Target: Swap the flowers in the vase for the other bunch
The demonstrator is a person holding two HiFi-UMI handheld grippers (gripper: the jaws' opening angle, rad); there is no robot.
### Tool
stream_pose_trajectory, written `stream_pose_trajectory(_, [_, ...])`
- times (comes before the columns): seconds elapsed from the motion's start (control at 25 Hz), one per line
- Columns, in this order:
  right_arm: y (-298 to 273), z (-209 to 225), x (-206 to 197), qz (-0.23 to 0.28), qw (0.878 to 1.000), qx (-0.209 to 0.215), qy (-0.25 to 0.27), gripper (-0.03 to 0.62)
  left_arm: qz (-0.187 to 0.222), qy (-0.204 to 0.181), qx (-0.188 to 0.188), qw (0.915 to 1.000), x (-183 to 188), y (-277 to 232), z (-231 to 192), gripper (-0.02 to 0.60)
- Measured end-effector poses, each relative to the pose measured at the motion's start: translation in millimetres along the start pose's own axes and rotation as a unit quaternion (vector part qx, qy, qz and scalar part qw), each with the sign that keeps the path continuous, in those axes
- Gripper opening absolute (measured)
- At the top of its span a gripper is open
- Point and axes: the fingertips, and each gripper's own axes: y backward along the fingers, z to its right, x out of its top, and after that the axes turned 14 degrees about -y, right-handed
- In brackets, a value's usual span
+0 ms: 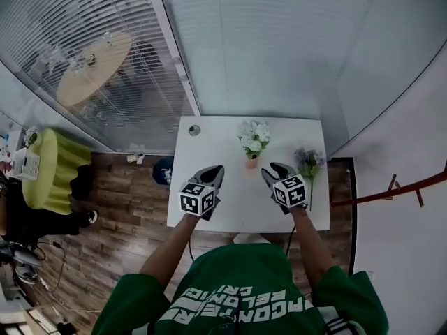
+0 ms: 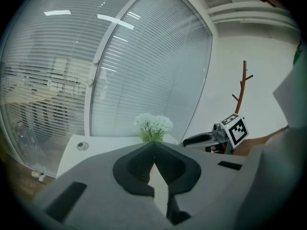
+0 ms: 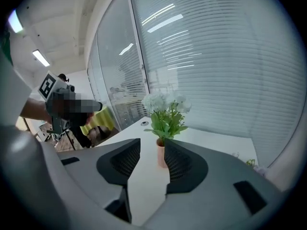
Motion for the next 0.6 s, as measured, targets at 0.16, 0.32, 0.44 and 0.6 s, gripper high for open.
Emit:
stream_pose_trajectory(0.16, [-17.8,11.3,-6.4,-0.011,1.000,0.010,0.017,0.165,-0.012,0.000,-0.003,0.9999,-8.9,-13.2,6.5,0.008])
stream_pose_trajectory(0.32, [-34.0,22.3,-9.7,-0.008,0.999,0.022,0.023,0.178,-0.020,0.008,-0.003,0.9998,-14.2,-27.7,14.9,0.009])
stream_pose_trajectory(0.44, [-49.2,30.5,-9.1,-0.006,0.999,0.030,0.023,0.190,-0.024,0.012,-0.004,0.9996,-14.5,-38.9,18.4,0.008])
stream_pose_trajectory(0.6, [-70.6,42.0,-15.8,-0.006,0.999,0.043,0.020,0.200,-0.035,0.009,-0.010,0.9993,-19.6,-53.4,25.8,0.008])
